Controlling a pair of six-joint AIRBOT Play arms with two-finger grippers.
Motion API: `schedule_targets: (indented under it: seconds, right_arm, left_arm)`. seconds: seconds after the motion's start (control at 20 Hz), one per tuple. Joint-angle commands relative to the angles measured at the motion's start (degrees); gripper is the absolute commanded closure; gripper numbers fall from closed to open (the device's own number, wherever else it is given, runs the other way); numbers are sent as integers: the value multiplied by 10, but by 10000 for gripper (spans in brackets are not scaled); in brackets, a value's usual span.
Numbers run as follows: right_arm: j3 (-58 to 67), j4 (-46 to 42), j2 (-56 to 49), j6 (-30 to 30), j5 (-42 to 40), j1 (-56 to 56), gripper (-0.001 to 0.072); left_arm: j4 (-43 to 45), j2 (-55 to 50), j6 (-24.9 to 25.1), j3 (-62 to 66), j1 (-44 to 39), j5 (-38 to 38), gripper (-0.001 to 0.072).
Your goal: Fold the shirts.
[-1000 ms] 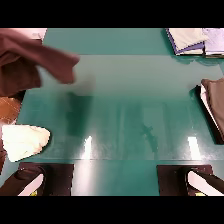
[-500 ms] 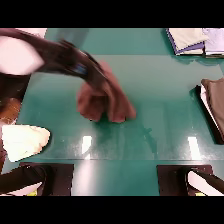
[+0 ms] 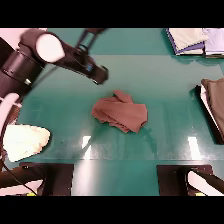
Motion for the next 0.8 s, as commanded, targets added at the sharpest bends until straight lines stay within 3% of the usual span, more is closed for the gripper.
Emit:
schedule_targets:
  seconds: [0.0, 0.35, 0.75]
  right_arm:
    - [0, 0, 0, 0, 1, 0, 690]
    - [0, 0, 0, 0, 1, 0, 690]
    - [0, 0, -10, 0, 18, 0, 690]
  left_arm:
    - [-95, -5, -17, -56, 114, 2, 211]
    - [-299, -70, 47, -264, 141, 66, 211]
    - [-357, -133, 63, -270, 123, 95, 218]
